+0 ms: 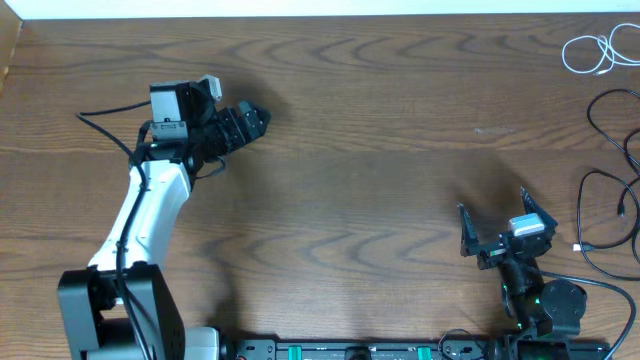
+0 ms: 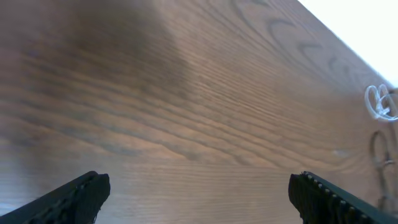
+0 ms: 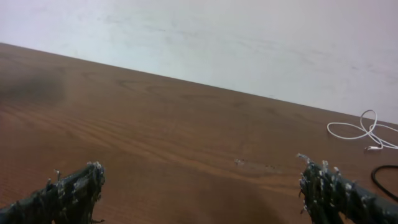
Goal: Untangle cables
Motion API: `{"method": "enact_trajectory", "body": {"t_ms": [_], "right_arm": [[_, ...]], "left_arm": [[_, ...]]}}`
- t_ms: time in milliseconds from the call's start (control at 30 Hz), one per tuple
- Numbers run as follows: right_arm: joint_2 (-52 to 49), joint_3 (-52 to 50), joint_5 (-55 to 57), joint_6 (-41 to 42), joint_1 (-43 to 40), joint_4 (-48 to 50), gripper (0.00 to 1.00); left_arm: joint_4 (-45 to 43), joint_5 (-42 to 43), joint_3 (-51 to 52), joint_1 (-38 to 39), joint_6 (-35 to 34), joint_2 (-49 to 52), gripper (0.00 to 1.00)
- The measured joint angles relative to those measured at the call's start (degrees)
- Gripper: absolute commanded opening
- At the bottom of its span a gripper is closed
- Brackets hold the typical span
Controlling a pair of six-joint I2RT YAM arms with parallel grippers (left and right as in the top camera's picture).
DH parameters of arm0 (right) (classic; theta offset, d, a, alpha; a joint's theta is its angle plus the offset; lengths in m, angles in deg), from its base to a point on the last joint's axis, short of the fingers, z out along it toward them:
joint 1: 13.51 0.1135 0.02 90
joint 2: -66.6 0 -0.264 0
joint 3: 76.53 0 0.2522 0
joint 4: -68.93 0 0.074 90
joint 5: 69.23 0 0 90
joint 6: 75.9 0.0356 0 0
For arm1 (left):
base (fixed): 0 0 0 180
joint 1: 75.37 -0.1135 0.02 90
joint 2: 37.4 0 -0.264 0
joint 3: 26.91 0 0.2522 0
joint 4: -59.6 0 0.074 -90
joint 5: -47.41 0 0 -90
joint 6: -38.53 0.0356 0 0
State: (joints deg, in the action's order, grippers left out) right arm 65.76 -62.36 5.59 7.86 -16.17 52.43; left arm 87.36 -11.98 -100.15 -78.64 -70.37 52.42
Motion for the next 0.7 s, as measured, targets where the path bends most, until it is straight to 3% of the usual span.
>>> {"method": "enact_trajectory", "body": {"t_ms": [133,267,700], "right_arm": [[0.0,0.0,0.0,0.02,0.0,-0.02,0.99],[0.02,0.0,0.0,0.02,0.0,0.0,0.99],[0.13,0.0,0.02,0.2,0.0,-0.02,0.99]], "left_arm": [[-1.4,-1.05,2.91,0.11,10.8,-6.29,0.97],[-7.98,-2.97,12.24,0.42,18.51,-18.23,0.97],[-21.55,-12.04,43.98,0.42,23.47,-55.39,0.97]]}}
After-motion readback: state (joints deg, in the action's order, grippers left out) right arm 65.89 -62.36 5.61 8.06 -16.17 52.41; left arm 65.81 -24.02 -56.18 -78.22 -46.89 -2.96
